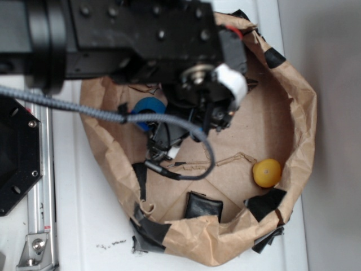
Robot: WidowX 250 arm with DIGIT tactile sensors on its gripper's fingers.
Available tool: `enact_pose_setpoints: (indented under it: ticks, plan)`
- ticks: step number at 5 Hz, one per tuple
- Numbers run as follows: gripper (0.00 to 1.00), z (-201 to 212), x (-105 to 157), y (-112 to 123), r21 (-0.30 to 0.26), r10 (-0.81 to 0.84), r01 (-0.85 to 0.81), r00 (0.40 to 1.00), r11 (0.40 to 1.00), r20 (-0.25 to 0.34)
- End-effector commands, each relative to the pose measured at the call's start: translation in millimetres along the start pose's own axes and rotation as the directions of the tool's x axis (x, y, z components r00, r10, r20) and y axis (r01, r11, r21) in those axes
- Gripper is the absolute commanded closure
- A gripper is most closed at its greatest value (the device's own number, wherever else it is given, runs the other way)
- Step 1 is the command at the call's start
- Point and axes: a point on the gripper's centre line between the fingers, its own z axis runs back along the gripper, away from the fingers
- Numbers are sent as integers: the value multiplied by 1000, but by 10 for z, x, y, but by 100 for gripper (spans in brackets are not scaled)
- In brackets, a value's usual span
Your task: Grab the blue block.
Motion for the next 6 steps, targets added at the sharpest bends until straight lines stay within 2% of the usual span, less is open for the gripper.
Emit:
enact_pose_setpoints:
  ticks: [1, 3, 4, 5, 6]
  plan:
    - [0, -433, 112, 121, 100, -189, 182, 980, 978, 63]
    - [0, -871, 165, 124, 78, -287, 286, 958, 955, -5]
    - [49, -879, 187, 155, 78, -240, 239, 971, 968, 17]
    - [100, -849, 184, 125, 2, -207, 207, 978, 978, 30]
    - [100, -736, 184, -62, -95, -180, 183, 983, 979, 44]
